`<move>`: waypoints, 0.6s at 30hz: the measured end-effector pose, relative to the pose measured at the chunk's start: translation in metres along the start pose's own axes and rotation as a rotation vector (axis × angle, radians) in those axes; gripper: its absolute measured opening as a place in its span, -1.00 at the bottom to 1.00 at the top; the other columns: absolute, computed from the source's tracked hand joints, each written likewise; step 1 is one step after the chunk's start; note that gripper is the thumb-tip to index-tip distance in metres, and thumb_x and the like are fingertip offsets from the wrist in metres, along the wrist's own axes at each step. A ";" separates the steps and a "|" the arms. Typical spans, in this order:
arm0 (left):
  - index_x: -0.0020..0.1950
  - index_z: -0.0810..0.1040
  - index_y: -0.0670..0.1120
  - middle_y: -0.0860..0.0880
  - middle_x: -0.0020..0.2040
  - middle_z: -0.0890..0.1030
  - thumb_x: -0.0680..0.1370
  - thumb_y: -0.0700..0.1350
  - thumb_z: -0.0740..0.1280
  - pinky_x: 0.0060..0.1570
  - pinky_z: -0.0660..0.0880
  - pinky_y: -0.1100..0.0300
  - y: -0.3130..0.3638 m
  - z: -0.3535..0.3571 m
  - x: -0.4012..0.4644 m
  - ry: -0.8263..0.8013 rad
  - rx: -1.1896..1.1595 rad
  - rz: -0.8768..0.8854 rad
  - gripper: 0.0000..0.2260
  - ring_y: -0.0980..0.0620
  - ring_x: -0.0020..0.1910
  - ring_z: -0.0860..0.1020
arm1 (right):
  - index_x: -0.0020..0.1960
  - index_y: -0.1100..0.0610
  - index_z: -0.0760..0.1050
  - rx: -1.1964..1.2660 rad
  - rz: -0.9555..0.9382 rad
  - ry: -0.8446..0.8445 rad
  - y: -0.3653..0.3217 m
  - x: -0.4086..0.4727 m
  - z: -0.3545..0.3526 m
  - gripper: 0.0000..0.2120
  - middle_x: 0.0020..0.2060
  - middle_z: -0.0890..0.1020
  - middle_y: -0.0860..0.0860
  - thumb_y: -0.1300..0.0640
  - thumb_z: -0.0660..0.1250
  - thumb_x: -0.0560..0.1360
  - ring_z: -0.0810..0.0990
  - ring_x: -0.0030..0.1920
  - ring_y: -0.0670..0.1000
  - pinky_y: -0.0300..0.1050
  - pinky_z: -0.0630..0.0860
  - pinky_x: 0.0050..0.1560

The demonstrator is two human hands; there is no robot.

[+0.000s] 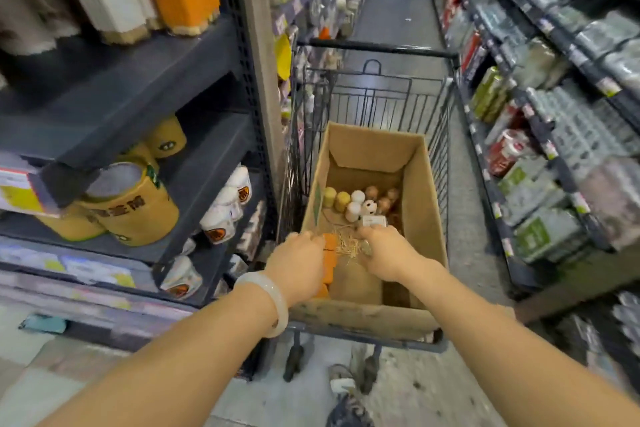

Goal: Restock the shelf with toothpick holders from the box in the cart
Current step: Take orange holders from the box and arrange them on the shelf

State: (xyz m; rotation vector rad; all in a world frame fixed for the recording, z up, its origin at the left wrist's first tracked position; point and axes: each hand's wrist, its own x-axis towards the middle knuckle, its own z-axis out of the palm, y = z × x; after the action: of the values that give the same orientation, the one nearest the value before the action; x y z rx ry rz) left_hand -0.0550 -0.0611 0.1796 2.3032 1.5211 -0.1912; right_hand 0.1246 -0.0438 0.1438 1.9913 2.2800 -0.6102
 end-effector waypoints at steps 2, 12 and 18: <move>0.41 0.28 -0.17 -0.13 0.31 0.38 0.58 -0.15 0.23 0.22 0.40 0.04 0.000 0.012 0.013 -0.030 -0.035 -0.030 -0.59 -0.15 0.30 0.35 | 0.38 0.11 0.33 0.037 0.014 -0.027 0.010 0.008 0.013 -0.56 0.28 0.45 0.14 0.11 0.28 0.52 0.39 0.27 0.21 0.05 0.41 0.23; 0.15 0.49 -0.07 -0.06 0.11 0.53 0.52 -0.01 0.30 0.10 0.48 0.03 -0.007 0.086 0.106 -0.230 -0.335 -0.284 -0.76 -0.10 0.11 0.51 | 0.33 0.19 0.35 0.166 0.035 -0.296 0.059 0.093 0.073 -0.59 0.30 0.41 0.20 0.10 0.29 0.52 0.41 0.28 0.22 -0.04 0.39 0.23; 0.19 0.46 -0.09 -0.09 0.13 0.53 0.51 -0.05 0.31 0.12 0.50 -0.01 -0.016 0.140 0.158 -0.358 -0.432 -0.480 -0.72 -0.11 0.11 0.51 | 0.39 0.15 0.29 0.185 0.047 -0.450 0.085 0.144 0.120 -0.51 0.27 0.48 0.14 0.18 0.31 0.50 0.48 0.25 0.16 -0.03 0.46 0.20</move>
State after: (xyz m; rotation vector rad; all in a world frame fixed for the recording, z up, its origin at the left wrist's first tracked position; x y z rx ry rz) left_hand 0.0077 0.0271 -0.0028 1.4622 1.6936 -0.3401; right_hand 0.1559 0.0604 -0.0311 1.7403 1.9608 -1.1646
